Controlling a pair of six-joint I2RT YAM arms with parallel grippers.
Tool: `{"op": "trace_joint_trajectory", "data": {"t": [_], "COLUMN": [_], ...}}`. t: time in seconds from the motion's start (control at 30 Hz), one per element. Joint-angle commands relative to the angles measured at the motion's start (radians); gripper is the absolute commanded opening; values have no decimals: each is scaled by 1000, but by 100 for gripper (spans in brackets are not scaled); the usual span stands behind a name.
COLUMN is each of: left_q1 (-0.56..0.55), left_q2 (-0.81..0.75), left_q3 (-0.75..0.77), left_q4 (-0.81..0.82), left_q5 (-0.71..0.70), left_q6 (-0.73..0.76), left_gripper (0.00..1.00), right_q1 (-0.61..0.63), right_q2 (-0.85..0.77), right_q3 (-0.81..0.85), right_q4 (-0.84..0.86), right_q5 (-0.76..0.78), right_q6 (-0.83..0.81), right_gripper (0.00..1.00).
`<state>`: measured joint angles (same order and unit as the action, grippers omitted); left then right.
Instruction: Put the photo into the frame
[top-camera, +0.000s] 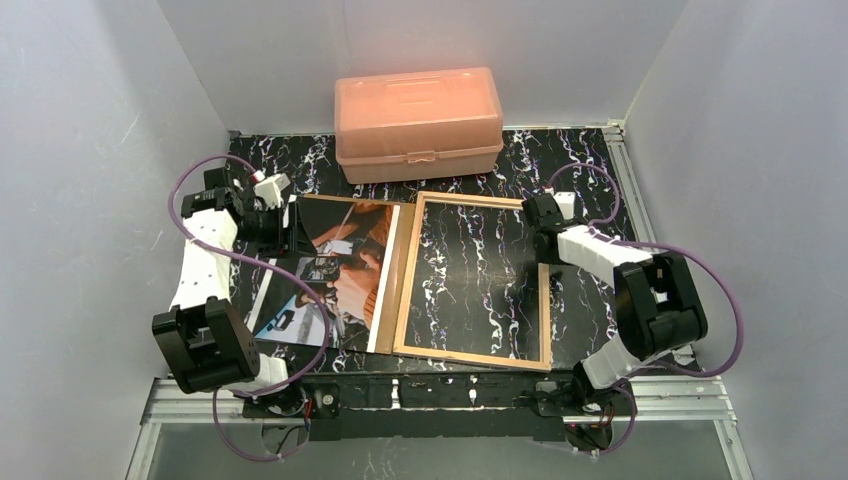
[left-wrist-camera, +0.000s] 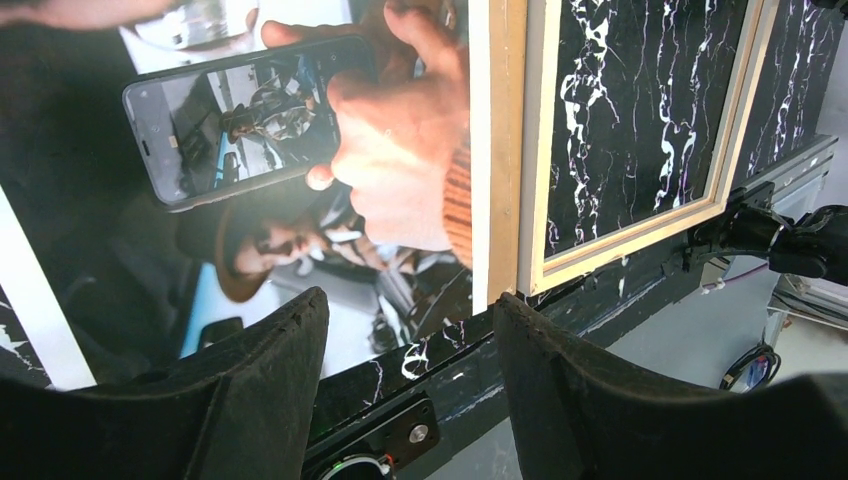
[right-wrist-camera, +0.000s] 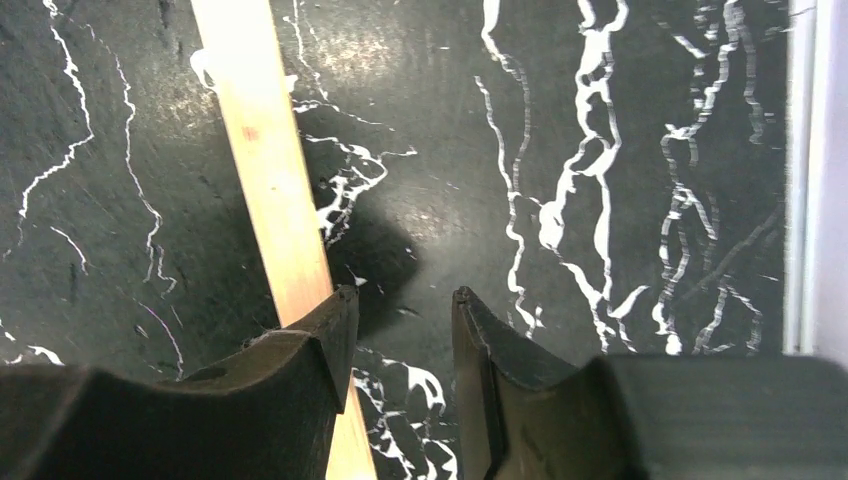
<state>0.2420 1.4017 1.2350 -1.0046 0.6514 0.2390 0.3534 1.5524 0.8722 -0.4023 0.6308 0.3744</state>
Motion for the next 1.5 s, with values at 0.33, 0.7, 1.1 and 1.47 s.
{"op": "trace_joint_trajectory", "data": {"t": [0.33, 0.7, 1.1, 1.47], "left_q1": [81, 138, 225, 263], "left_q2": [-28, 20, 59, 100], "left_q3": [31, 58, 76, 23], "left_q4": [-96, -120, -139, -103], "left_q5": [15, -3, -45, -113], "left_q6": [92, 118, 183, 235], "left_gripper": [60, 60, 64, 65], "right_q1": [-99, -98, -113, -122], "right_q2": [159, -50, -21, 49], "right_q3": [166, -4, -46, 77], "right_q4": [52, 90, 113, 91], "right_q5": [-109, -309, -304, -297], "right_q6": [-1, 108, 68, 20], "right_gripper": [42, 61, 48, 54]}}
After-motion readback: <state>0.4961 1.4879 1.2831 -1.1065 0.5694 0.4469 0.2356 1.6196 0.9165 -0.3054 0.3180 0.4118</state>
